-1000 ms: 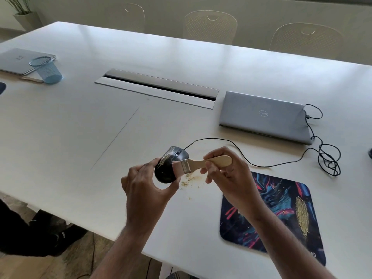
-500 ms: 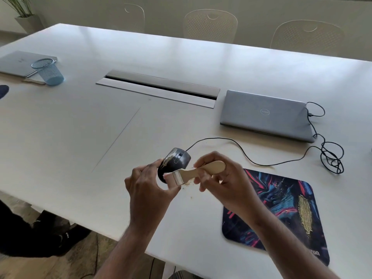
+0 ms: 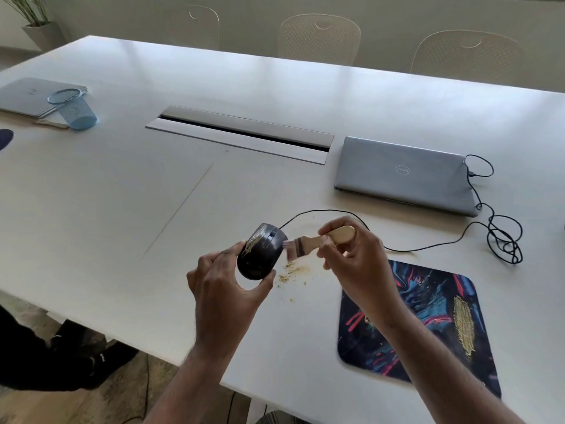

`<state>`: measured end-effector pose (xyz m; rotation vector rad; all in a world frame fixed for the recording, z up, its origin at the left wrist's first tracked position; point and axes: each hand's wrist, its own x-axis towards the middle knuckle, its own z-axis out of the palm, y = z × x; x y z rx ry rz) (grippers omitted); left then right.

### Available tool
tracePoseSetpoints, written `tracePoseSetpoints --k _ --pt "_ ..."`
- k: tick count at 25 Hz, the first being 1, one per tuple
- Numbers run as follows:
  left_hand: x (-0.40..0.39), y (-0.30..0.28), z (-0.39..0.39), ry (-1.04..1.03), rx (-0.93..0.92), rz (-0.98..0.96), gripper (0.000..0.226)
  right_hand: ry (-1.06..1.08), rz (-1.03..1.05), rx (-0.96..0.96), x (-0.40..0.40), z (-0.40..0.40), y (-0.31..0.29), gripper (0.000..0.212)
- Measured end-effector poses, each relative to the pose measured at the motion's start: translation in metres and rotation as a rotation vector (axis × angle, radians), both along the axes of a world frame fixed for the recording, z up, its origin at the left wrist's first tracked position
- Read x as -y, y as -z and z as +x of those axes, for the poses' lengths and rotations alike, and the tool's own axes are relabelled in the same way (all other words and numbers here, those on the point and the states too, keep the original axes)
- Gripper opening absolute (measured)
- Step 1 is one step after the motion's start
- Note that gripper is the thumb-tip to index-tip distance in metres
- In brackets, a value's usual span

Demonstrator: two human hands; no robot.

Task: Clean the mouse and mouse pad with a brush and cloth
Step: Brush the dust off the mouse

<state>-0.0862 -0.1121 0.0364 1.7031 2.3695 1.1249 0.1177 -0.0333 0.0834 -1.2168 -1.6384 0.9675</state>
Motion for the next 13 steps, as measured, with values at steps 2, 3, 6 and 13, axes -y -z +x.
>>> tracePoseSetpoints --k 2,3,6,13 --pt "-0.001 -0.001 0.000 -0.001 -0.001 0.000 0.070 0.019 -0.020 -0.055 0.000 0.004 0.001 0.014" --pt "-0.002 -0.001 0.000 -0.001 0.000 0.000 0.070 0.023 -0.036 -0.126 0.001 0.005 0.000 0.014" --pt "-0.003 -0.002 0.003 0.005 0.004 0.009 0.071 -0.038 -0.046 -0.291 0.006 0.004 -0.008 0.003" --pt "-0.002 -0.005 0.003 0.009 0.013 0.023 0.072 -0.095 0.022 -0.152 0.007 -0.007 -0.012 0.013"
